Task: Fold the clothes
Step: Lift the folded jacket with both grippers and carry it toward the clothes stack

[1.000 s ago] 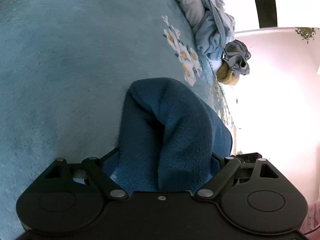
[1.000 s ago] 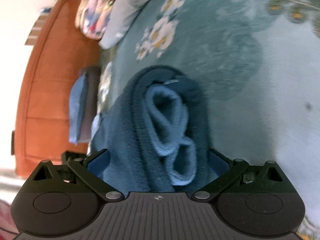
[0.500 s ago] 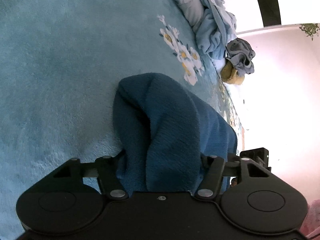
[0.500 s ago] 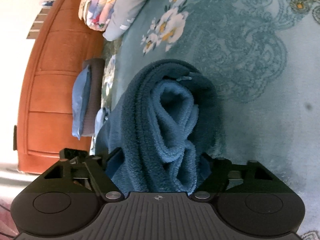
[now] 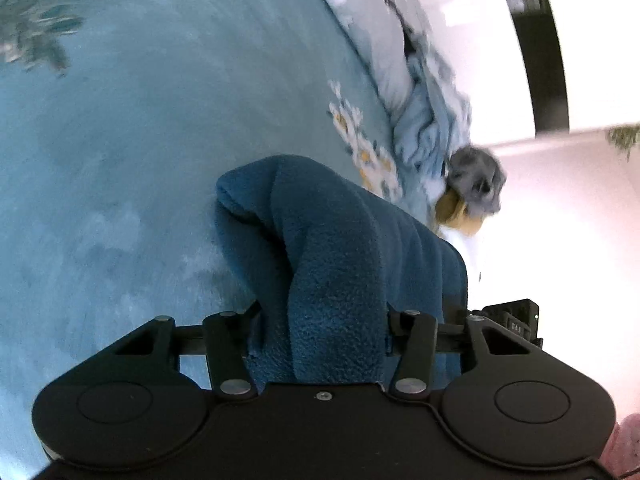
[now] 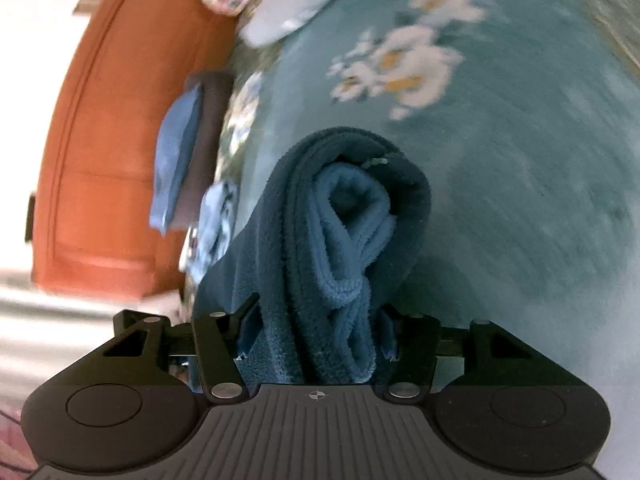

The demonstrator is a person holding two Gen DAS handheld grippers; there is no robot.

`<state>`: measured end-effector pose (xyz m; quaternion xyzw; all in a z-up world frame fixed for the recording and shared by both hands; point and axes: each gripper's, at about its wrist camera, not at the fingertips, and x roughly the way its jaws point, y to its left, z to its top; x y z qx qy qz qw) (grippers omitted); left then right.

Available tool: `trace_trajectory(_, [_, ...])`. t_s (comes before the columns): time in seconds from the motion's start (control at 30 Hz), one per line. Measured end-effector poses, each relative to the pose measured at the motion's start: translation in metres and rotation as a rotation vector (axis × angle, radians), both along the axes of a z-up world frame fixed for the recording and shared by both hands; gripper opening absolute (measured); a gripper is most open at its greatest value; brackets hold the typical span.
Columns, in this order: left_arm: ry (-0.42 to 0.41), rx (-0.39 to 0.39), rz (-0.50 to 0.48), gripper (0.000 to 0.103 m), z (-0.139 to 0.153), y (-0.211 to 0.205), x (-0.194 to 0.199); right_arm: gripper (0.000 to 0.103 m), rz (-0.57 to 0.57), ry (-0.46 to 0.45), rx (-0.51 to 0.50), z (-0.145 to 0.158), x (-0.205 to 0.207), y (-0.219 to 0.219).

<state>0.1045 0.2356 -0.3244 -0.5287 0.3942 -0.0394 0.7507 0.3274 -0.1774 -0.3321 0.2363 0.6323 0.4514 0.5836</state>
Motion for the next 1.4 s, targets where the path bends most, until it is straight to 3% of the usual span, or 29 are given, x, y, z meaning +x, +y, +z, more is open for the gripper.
trace_trajectory(0.27, [-0.075,-0.007,0.248,0.048,0.018,0.015,-0.063,0.054,0.283,-0.075,-0.011,0.038,0.031,0.088])
trace_trajectory(0.6, [-0.183,0.061,0.492,0.048,0.039,0.078,-0.118,0.054,0.538,-0.138,0.020,0.070,0.035,0.250])
trace_trajectory(1.07, [-0.215,0.122,0.708,0.048,0.058,0.208,-0.139,0.054,0.796,-0.210,0.060,0.096,0.043,0.493])
trace_trajectory(1.4, [-0.171,0.233,0.797,0.048,0.049,0.267,-0.121,0.056,0.869,-0.225,0.053,0.068,0.050,0.613])
